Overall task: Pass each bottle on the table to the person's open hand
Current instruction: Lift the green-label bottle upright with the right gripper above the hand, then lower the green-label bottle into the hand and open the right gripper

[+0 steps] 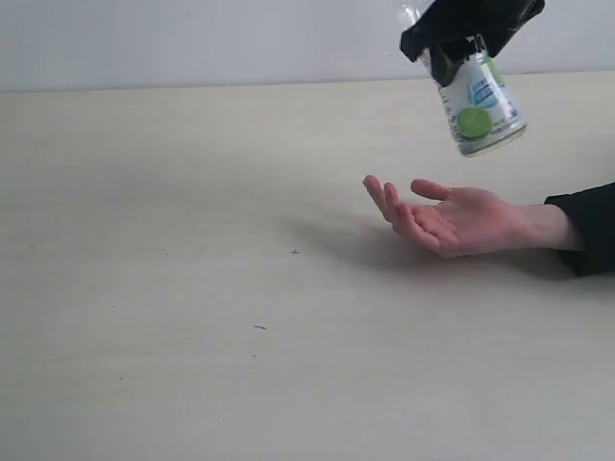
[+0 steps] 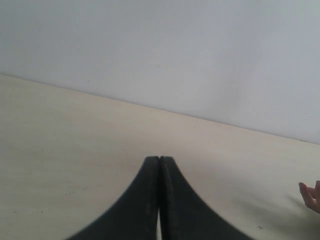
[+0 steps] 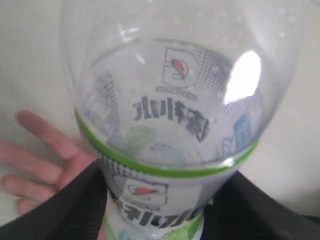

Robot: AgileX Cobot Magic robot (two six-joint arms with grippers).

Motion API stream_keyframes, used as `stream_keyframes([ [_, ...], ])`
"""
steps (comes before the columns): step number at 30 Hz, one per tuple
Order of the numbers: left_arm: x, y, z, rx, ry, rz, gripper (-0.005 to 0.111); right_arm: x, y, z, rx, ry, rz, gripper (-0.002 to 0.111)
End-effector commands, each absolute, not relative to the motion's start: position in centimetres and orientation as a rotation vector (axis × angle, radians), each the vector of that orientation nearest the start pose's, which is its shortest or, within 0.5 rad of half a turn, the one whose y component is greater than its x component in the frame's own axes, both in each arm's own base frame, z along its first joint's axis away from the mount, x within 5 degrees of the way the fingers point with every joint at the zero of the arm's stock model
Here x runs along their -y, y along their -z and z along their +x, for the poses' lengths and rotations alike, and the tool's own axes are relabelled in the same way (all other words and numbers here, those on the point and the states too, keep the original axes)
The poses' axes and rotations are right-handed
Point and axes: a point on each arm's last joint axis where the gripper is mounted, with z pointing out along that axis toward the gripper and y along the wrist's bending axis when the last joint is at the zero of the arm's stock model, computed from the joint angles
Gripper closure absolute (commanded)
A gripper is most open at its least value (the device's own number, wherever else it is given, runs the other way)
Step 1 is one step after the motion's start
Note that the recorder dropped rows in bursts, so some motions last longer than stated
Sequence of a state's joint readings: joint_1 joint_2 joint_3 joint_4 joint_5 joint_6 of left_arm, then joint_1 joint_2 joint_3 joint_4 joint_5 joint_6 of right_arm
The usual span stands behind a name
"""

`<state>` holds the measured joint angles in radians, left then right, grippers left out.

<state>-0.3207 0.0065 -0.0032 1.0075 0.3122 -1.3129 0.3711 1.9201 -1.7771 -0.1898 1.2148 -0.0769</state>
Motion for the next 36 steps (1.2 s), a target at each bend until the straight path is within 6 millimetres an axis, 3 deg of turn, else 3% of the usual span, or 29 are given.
stream_keyframes([
  [1,-0.6,-19.8,5.8,-1.647,0.270,-0.210,0.107,-14.2,-29.8,37.3,-2.827,-0.069,-0.448,0.108],
  [5,-0.6,-19.8,5.8,-1.647,0.270,-0.210,0.107,-14.8,-28.2,35.8,-2.919,-0.228,-0.417,0.108],
  [13,-0.6,-19.8,5.8,-1.647,0.270,-0.210,0.107,-13.9,-24.9,33.3,-3.074,-0.214,-0.362,0.108],
  [24,-0.6,-19.8,5.8,-1.647,0.270,-0.210,0.107,-12.4,-22.9,34.1,-3.101,0.089,-0.265,0.107],
  [31,-0.6,-19.8,5.8,-1.647,0.270,-0.210,0.107,-13.0,-19.7,34.7,-3.195,0.083,-0.256,0.089],
  [36,-0.6,-19.8,5.8,-1.647,0.270,-0.210,0.107,-12.7,-18.9,35.0,-3.203,0.145,-0.261,0.067],
])
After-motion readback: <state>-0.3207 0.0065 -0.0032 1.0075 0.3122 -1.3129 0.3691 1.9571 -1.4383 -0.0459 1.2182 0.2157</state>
